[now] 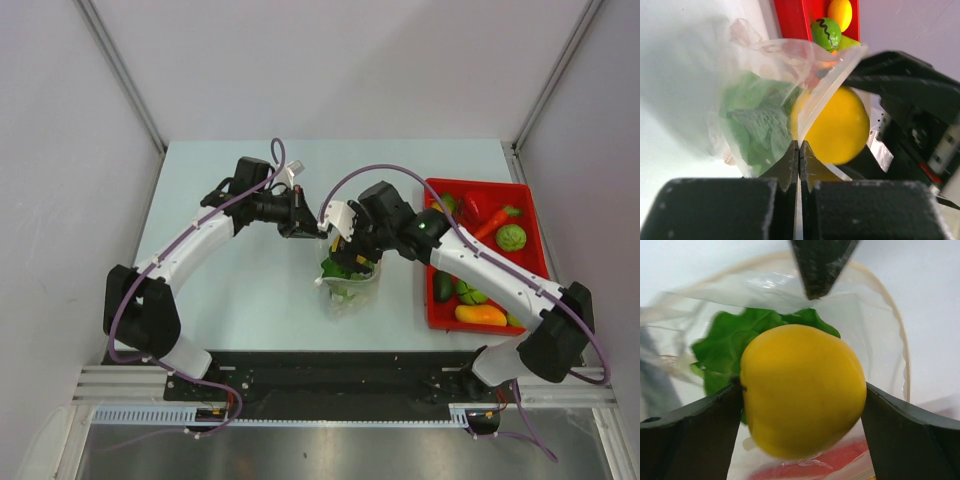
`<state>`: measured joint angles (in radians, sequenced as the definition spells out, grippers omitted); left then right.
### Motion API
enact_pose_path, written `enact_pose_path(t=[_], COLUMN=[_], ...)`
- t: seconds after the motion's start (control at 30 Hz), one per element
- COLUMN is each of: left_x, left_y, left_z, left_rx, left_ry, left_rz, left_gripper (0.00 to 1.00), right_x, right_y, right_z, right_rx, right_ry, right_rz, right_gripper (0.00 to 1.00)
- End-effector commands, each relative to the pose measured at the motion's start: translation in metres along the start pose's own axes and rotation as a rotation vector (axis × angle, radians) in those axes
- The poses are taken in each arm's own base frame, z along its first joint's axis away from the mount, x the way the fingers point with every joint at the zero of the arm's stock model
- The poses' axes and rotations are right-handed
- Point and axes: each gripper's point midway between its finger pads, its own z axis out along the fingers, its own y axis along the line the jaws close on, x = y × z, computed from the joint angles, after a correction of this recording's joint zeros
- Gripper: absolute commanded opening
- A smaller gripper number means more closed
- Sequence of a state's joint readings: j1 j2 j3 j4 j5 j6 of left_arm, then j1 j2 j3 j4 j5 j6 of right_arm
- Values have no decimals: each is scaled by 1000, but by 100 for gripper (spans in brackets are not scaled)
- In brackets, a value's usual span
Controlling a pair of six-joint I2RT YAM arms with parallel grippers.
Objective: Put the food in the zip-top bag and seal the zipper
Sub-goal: Place the fake fruit in the zipper food storage bag.
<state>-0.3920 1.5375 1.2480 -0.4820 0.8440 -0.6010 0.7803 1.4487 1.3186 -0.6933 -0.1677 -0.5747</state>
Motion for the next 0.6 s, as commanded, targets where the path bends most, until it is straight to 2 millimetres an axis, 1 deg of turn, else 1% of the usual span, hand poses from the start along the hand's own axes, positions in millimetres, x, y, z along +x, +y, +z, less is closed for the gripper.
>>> enact_pose_path(t=[0.0, 0.07, 0.13, 0.23, 0.27, 0.3, 0.37, 0.4, 0.43, 0.47, 0.5, 0.53, 0.57], left_x=[-10, -12, -12, -13, -13, -13, -13, -12, -13, -12, -11, -11, -10], left_y=[-26, -28, -28, -30, -30, -31, -32, -32, -33, -34, -33, -32, -33], left_z=[-8, -8, -7, -6, -6, -6, -6, -6, -6, -6, -5, -5, -4], left_rx=[57, 60, 61, 64, 65, 65, 63, 63, 63, 63, 61, 56, 57], left_ry=[-34, -38, -33, -35, -34, -35, -37, -37, -40, -39, -38, -39, -37], left_rz=[83, 84, 80, 84, 86, 88, 91, 99, 106, 109, 116, 117, 121], left_gripper=[0, 0, 0, 0, 0, 0, 0, 0, 0, 0, 0, 0, 0], right_x=[-51, -60, -63, -61, -57, -58, -50, -40, -26, -16, 4, 23, 34], right_y=[13, 12, 8, -4, -14, -17, -23, -34, -33, -32, -46, -41, -42], right_z=[-51, -65, -71, -82, -87, -95, -103, -112, -113, -116, -121, -123, -126], right_rx=[-32, -20, -4, 36, 61, 63, 72, 97, 86, 72, 104, 87, 74], right_ry=[-189, -232, -250, -261, -265, -284, -282, -280, -239, -221, -193, -146, -140], right_rz=[18, 25, 45, 80, 126, 149, 233, 282, 329, 380, 450, 508, 557], right_gripper=[98, 100, 100, 100, 100, 100, 100, 99, 99, 99, 99, 98, 98])
